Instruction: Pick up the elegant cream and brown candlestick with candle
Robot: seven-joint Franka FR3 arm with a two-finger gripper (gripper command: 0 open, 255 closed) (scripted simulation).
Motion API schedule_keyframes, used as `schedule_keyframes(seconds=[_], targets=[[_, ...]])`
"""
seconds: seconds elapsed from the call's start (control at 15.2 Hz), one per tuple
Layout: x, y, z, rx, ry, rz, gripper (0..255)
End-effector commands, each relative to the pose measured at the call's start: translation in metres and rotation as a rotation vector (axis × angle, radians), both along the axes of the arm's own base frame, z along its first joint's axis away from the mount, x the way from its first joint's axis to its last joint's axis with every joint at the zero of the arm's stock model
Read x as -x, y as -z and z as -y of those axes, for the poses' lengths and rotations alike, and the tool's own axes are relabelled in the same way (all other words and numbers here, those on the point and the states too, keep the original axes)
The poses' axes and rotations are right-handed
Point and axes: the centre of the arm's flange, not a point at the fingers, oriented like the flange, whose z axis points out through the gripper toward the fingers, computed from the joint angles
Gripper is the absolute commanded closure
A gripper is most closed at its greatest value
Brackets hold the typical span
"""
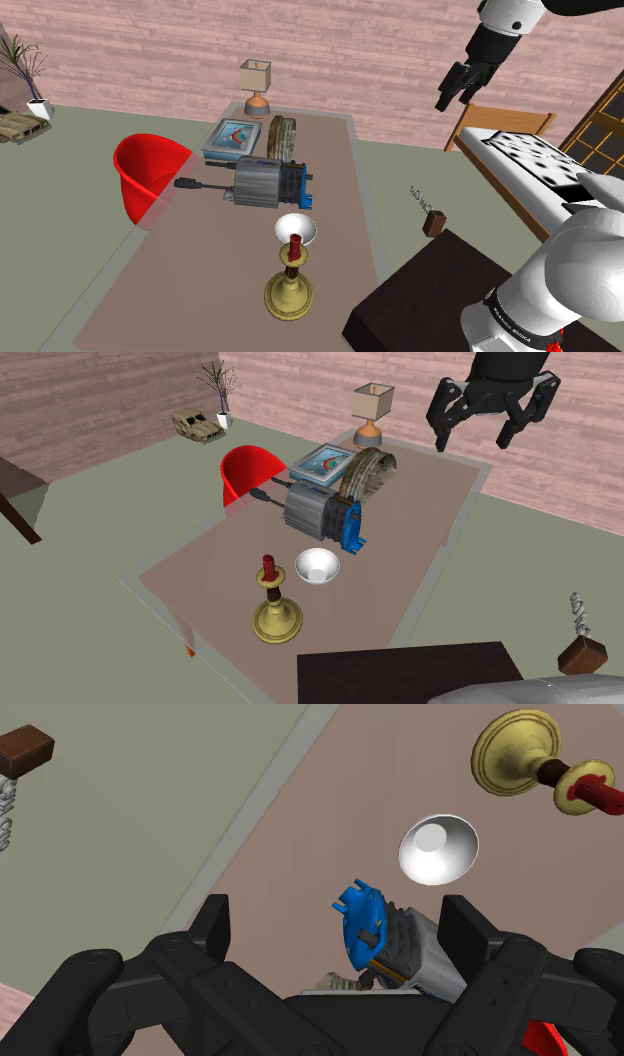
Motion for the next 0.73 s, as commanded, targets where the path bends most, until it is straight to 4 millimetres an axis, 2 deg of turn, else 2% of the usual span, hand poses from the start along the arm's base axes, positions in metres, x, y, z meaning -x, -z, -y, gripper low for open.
schedule_keyframes(seconds=[0.0, 0.66], targets=[[0.0, 0.0, 0.0, 0.0, 0.0, 0.0, 0], [-0.027, 0.086, -0.094, -0.018, 0.009, -0.018, 0]])
